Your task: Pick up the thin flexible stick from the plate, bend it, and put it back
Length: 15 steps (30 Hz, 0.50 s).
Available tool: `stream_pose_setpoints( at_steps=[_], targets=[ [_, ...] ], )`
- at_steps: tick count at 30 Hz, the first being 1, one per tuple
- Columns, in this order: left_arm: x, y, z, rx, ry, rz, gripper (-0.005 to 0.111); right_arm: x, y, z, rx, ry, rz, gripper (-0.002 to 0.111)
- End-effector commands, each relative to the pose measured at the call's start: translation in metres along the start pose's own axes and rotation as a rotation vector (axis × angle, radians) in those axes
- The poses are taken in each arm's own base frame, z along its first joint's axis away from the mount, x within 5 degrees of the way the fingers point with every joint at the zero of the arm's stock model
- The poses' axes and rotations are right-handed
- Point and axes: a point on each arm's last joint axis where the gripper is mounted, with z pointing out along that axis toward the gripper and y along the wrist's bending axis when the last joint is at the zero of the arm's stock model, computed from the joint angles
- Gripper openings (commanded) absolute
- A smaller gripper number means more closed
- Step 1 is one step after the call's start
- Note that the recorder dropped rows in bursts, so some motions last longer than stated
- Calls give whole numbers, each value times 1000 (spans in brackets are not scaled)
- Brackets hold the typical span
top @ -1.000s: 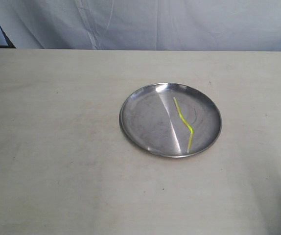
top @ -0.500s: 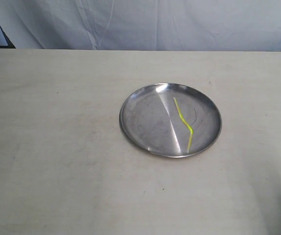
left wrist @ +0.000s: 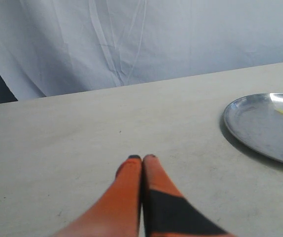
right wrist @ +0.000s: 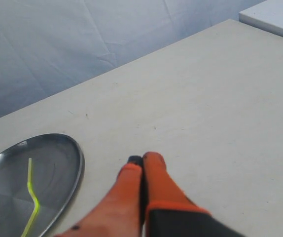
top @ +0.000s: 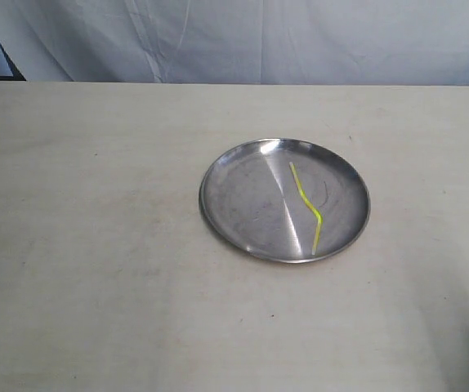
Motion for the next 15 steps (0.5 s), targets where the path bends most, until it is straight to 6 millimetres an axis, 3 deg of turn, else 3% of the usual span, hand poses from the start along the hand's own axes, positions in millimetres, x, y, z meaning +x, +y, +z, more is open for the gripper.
stream_pose_setpoints(
  at_steps=[1,15],
  targets=[
    [0,0,0,-3,-16,-18,0,1,-1,0,4,-6,-4,-1],
    [-1,0,0,-6,-22,-6,0,1,-1,0,4,-6,-4,-1]
  ],
)
